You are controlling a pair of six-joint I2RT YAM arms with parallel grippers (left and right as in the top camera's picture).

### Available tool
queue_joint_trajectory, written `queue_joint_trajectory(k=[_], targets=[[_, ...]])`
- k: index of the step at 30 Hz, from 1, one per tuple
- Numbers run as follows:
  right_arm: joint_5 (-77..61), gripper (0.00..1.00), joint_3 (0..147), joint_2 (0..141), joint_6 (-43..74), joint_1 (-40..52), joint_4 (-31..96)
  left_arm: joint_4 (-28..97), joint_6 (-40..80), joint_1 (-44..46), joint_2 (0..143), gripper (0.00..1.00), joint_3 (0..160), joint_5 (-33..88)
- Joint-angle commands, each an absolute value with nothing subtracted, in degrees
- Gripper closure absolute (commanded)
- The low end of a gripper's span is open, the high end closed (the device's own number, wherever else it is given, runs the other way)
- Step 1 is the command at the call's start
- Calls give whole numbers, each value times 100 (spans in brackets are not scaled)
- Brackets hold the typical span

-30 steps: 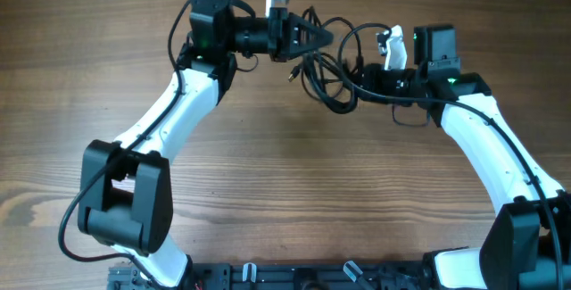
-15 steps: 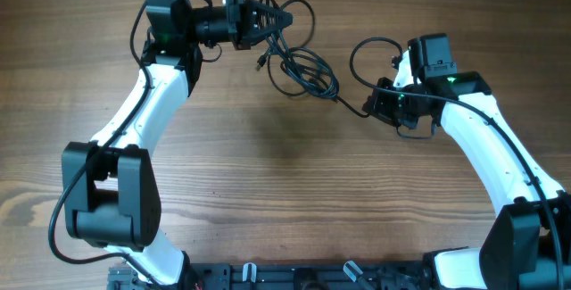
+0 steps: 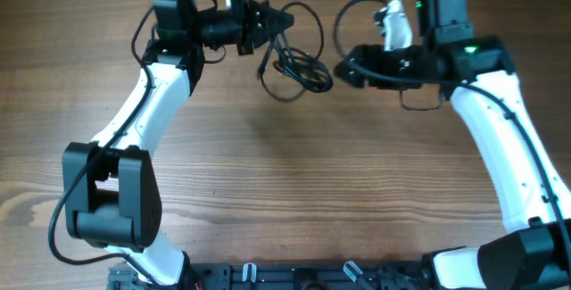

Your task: Untangle cables

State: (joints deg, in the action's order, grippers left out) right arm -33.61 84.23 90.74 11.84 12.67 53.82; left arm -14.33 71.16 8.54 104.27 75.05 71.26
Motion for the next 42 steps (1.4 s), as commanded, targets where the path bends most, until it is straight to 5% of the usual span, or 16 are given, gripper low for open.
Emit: queue_joint_trajectory(k=[1,3,10,15,22,24,26,28,34,42], targets=[[-3415,25,8527,9019,1068,1863,5116,351,7126,854,10287,96,7577,5719],[-2805,22,8506,9021,934,2311,4901,1439,7150,851,10287,96,7577,5325],[-2497,27,8488,9076,231,2517,4866,1813,8497,851,10287,96,7577,5697],[-1435,27,8484,9153,2639,2517,5026,2185,8991,854,10287,96,7577,5575],[-1439,27,8479,9594,3168,2517,5207,4665,9048,1083,10289,94,7577,1758],[-1439,27,8479,9614,3168,2517,5205,4882,9041,1194,10289,62,7577,1339],[-1439,27,8479,9614,3166,2517,5196,5137,8969,1306,10289,19,7577,849],[-1437,27,8479,9616,3151,2517,5203,5223,8315,1380,10289,0,7577,336],[-1422,27,8479,9616,3098,2517,5214,5137,5092,1374,10285,0,7577,-200],[-1347,27,8479,9616,3004,2515,5210,4672,2206,1378,9142,1,7920,1219]])
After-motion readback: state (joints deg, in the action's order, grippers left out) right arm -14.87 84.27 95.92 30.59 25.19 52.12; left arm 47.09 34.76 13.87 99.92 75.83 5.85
